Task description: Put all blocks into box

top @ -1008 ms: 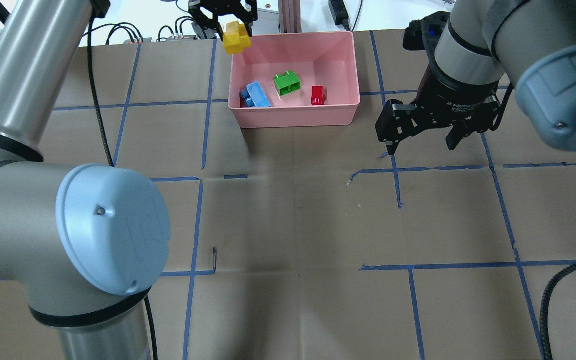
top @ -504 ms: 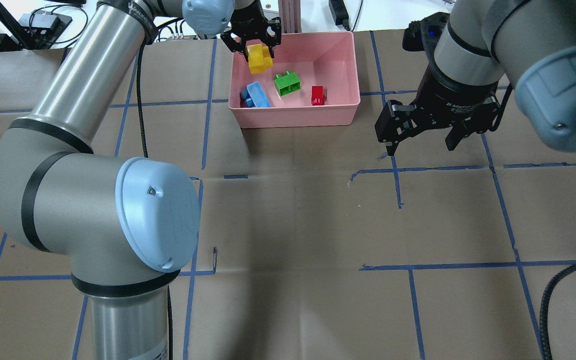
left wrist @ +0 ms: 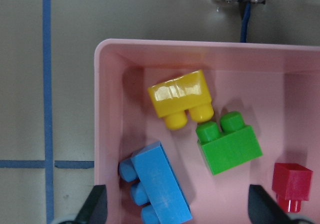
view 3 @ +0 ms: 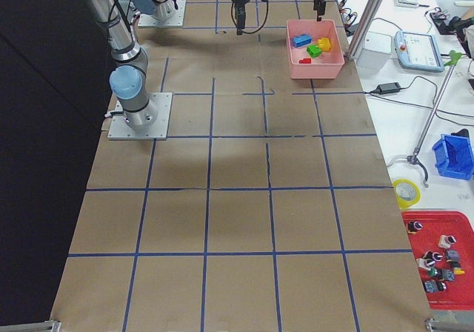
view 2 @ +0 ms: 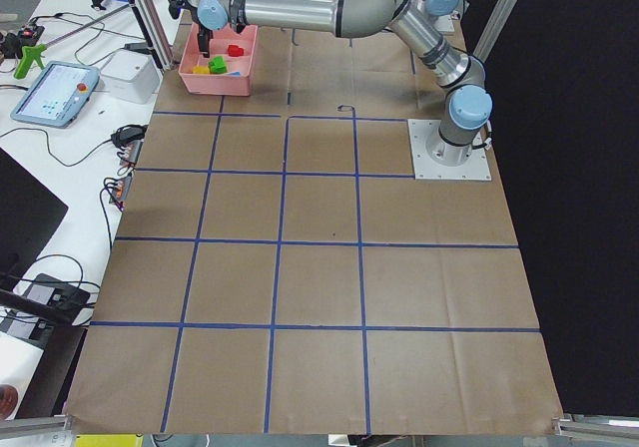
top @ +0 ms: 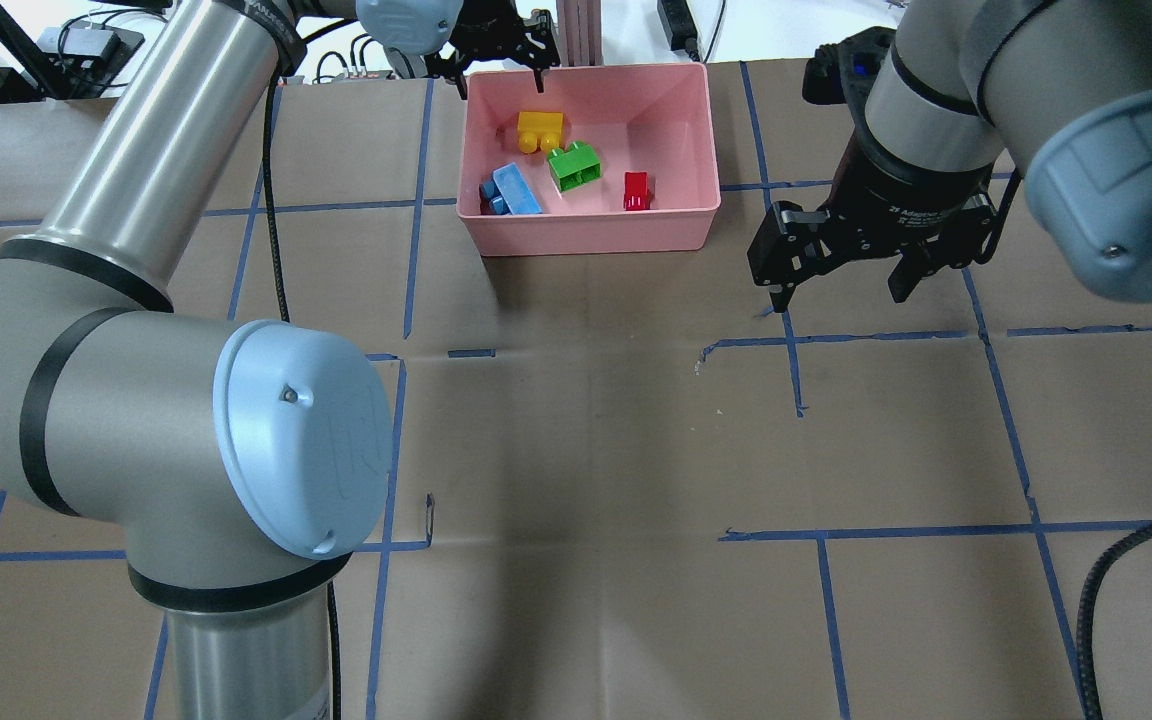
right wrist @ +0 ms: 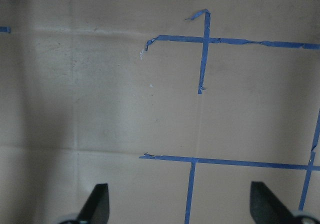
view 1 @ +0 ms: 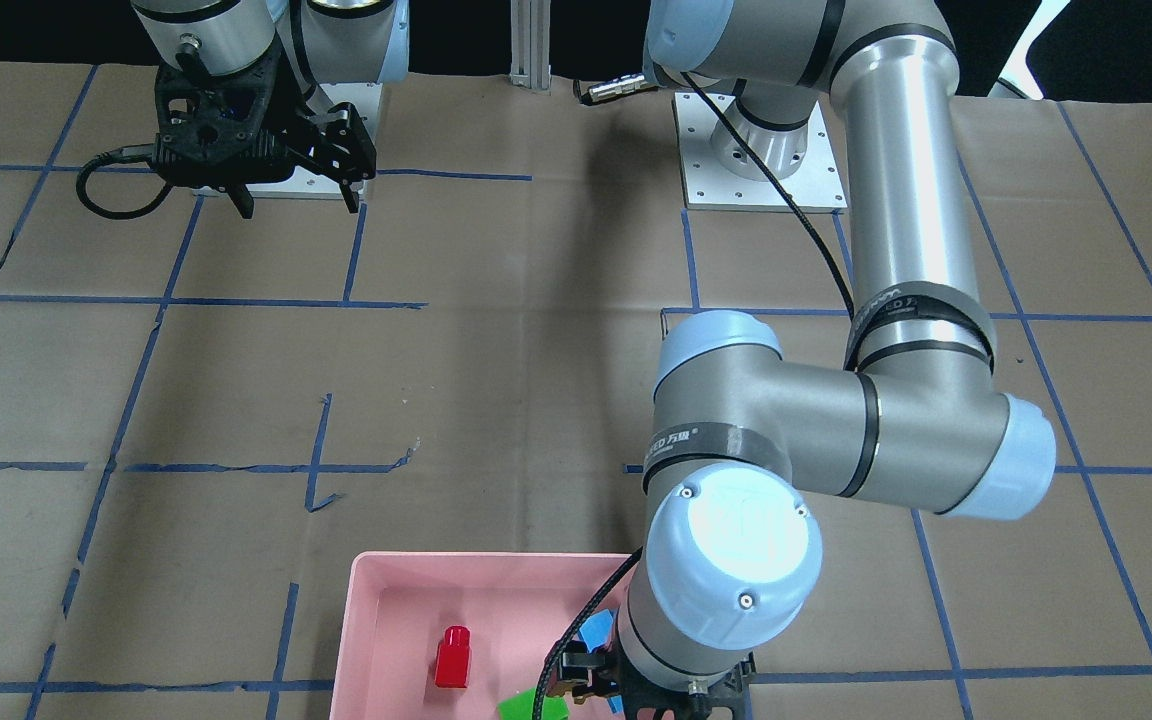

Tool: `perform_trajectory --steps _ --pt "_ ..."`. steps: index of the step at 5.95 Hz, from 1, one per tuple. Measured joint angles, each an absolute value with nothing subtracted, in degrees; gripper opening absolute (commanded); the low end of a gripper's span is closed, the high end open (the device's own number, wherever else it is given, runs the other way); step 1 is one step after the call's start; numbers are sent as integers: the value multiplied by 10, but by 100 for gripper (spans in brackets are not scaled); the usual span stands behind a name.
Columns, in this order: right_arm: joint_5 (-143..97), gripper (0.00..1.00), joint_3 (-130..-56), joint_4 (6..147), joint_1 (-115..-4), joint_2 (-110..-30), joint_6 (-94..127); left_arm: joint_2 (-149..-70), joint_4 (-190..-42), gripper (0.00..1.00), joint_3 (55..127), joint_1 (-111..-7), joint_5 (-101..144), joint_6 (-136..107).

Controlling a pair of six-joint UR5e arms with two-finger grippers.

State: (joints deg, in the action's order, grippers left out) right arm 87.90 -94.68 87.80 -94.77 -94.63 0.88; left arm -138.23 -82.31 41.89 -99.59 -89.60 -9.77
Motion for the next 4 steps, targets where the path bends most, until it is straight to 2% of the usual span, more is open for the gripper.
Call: perform_trajectory --steps 2,4 --pt "880 100 -947 878 -946 -948 8 -1293 -894 100 445 -974 -906 -67" --pt "880 100 -947 878 -946 -947 9 -1170 -920 100 552 -941 -907 -55"
